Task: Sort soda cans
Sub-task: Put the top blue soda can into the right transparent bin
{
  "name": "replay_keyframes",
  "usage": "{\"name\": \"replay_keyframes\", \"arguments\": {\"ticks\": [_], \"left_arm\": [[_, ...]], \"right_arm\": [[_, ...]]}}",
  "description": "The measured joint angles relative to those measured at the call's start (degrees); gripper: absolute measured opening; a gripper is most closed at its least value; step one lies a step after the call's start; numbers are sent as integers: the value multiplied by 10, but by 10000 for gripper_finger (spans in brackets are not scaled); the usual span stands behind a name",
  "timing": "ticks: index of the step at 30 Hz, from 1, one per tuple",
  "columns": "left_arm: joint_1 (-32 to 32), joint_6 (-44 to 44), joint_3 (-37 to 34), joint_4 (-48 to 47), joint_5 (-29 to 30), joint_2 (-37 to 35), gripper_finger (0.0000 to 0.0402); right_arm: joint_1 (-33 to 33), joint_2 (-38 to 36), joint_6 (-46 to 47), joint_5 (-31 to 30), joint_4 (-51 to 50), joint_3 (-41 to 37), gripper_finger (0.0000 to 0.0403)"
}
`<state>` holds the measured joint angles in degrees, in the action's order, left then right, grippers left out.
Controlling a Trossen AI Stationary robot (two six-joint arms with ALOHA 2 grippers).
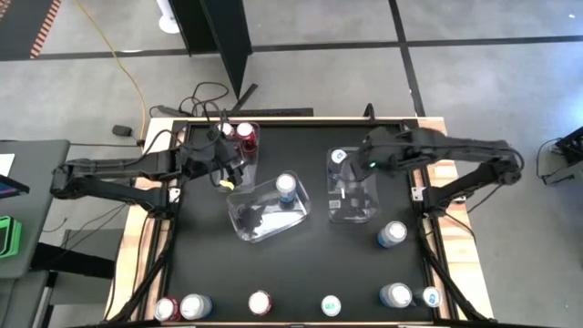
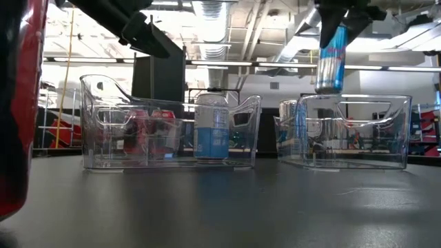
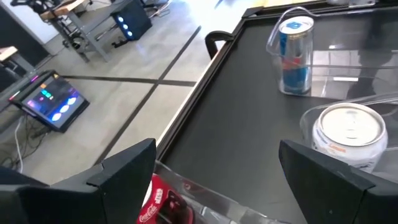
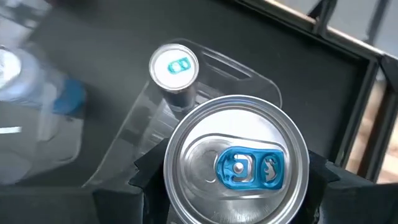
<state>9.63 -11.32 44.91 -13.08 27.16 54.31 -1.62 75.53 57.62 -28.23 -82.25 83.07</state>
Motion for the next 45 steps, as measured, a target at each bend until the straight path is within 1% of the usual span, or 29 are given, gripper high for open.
{"name": "replay_keyframes", "arguments": {"ticks": [8, 17, 25, 30, 36, 39, 45], "left_arm": [[4, 2, 0, -7, 0, 0, 335], [4, 1, -3, -17, 0, 0, 335], [4, 0, -3, -17, 0, 0, 335], [4, 1, -3, -20, -2, 0, 335], [4, 0, -3, -26, -31, 0, 335], [4, -4, -3, -26, -44, 0, 335], [4, -16, -12, -20, -45, 0, 335]], "right_arm": [[-9, 92, 88, -4, -33, 0, 240], [-55, 142, 138, -4, -25, -11, 240], [-72, 184, 183, -3, -20, -11, 240], [-73, 195, 235, -3, -16, -11, 240], [-70, 195, 298, -3, -23, -11, 240], [-70, 195, 309, -5, -24, -11, 240], [-87, 194, 305, -12, -13, -20, 240]]}}
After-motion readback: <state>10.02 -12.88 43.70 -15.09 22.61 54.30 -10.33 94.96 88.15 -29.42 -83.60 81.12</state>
